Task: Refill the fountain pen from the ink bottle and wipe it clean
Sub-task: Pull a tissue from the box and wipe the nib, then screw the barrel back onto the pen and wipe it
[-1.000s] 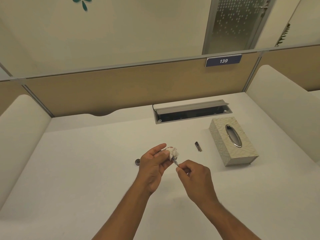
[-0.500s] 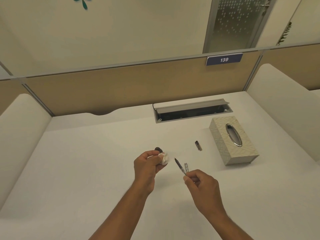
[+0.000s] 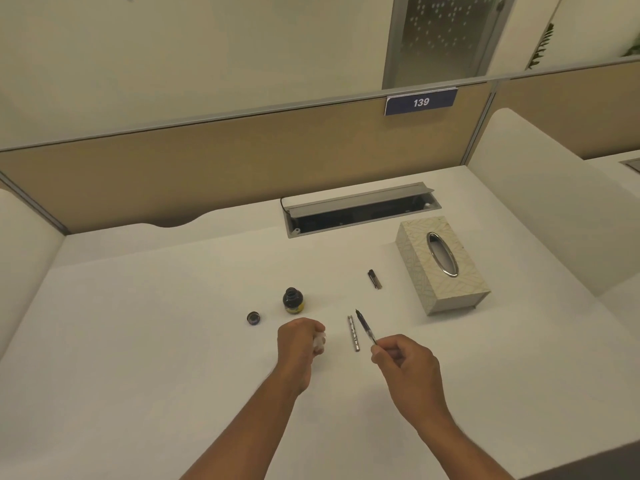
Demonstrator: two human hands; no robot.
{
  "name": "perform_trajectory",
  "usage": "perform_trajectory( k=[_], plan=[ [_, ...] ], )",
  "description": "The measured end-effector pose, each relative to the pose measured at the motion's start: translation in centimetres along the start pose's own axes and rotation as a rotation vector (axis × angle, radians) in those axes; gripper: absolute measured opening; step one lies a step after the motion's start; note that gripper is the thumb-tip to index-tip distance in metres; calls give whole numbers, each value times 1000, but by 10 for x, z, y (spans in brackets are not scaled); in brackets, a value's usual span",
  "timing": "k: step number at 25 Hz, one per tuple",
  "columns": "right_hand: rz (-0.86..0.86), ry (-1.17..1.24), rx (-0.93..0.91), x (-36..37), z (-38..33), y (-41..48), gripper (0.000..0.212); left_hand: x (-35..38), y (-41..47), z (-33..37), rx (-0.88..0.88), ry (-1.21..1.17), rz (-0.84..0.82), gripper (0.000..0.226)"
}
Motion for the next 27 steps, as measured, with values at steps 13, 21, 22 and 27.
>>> perform_trajectory(
  k=[13, 21, 22, 27],
  plan=[
    [-6, -4, 16, -36, 16, 9, 9, 77, 49, -14, 275, 932, 348, 34],
    [-25, -8, 7, -47, 17, 15, 8, 86, 51, -14, 132, 449, 91, 34],
    [-23, -5, 4, -47, 15, 16, 8, 85, 44, -12, 36, 248, -49, 30],
    [-41, 5, -19, -42, -1, 13, 11, 74, -9, 7, -167, -356, -506, 15]
  ],
)
Point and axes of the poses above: each hand's wrist, its own y-axis towards the middle knuckle, its own x-axis out of the palm, z = x × y, the point moved 4 cm from there along y, towards the middle knuckle, and after that the axes turned 15 degrees about -x, right-handed, at the moved point
